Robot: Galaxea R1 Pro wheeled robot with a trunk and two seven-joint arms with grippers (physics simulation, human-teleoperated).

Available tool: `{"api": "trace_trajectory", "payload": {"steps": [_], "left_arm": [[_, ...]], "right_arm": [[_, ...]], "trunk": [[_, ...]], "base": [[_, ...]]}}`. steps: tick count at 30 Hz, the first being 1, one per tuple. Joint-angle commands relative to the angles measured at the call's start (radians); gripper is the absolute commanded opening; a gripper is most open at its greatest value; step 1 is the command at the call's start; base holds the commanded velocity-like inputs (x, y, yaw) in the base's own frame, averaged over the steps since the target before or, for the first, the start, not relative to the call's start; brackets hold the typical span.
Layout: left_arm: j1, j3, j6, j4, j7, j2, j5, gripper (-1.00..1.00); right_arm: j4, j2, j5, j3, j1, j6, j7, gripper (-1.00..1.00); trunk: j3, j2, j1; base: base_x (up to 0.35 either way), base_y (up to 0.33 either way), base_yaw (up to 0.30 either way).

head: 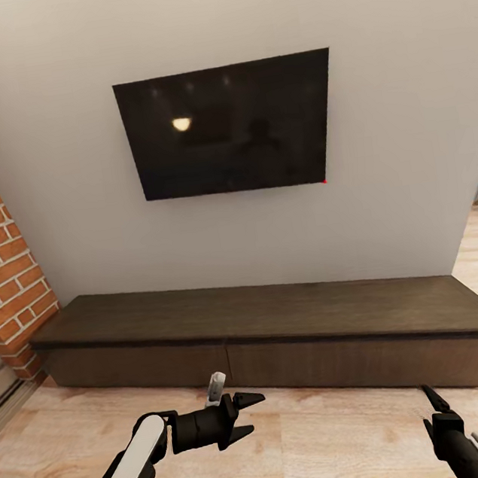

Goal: Place each of the two pumpkins and all three candles from the living room inside a cabinet in the living room (use any cabinet), then make sure every cabinet is closed, and position the cauldron so it is next to a table in the living room.

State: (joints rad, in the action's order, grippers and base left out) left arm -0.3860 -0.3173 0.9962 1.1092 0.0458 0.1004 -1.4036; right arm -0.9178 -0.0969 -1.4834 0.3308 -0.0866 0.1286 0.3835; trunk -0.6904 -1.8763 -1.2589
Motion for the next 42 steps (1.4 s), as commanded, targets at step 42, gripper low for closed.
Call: {"api": "trace_trajectory", "payload": {"steps": [42], "left_arm": [[-0.001,0.003,0.001,-0.002,0.006,0.002,0.003,1.0]], "right_arm": [[-0.076,0.002,0.19,-0.109,-0.004,0.009,0.316,1.0]], "trunk": [[-0.146,-0.295,-0.161]], "base": [[0.0,0.0,-0.038]]}}
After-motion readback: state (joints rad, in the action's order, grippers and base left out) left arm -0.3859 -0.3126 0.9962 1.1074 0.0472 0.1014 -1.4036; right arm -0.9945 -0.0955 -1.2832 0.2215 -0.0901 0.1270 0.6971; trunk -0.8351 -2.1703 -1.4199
